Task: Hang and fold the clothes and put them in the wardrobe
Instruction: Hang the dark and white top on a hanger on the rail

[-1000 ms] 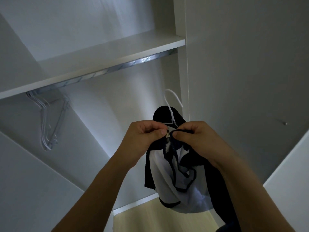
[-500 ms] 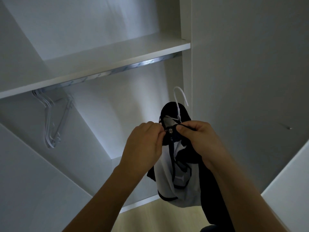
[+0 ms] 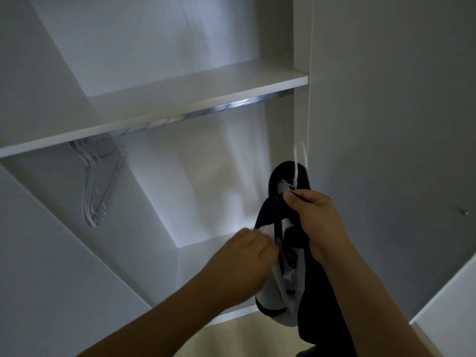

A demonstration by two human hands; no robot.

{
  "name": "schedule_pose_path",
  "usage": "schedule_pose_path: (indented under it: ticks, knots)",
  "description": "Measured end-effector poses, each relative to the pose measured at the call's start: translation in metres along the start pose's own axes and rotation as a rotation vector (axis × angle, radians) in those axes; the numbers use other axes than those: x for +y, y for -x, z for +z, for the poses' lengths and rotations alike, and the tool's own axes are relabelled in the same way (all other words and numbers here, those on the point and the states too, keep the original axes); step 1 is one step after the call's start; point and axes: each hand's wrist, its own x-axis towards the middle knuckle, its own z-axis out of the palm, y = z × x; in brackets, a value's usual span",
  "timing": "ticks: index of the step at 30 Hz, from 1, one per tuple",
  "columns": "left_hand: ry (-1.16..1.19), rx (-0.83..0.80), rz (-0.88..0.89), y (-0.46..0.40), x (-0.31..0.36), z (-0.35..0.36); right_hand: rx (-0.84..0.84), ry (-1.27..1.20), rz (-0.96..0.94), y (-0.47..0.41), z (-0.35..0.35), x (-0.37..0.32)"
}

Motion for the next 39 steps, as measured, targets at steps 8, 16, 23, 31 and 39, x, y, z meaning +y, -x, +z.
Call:
schedule_pose_path:
  ticks: [8,16,23,31,39]
  knots:
    - [0.825,0.185,-0.783,-0.049,-0.027,-0.013,-0.178,0.050,-0.148,-0.006,-0.012,-0.026]
    - [1.101,0.190,-0.899,-0.071,-0.050,-0.028,-0.029,0.155,-0.214,-0.014,-0.022,-0.008]
    - [1.192,0.292,-0.912,-0.072,-0.044,-0.032,-0.228,0.522,-0.194,-0.010,-0.021,0.036]
    - [1.208,0.426,-0.934,-0.062,-0.041,-0.034,-0.105,0.793,-0.365,-0.011,-0.014,0.054]
    - [1.243,0.364,-0.925,-0.047,-0.039,-0.035,-0.254,0.667,-0.280,-0.005,0.004,0.056]
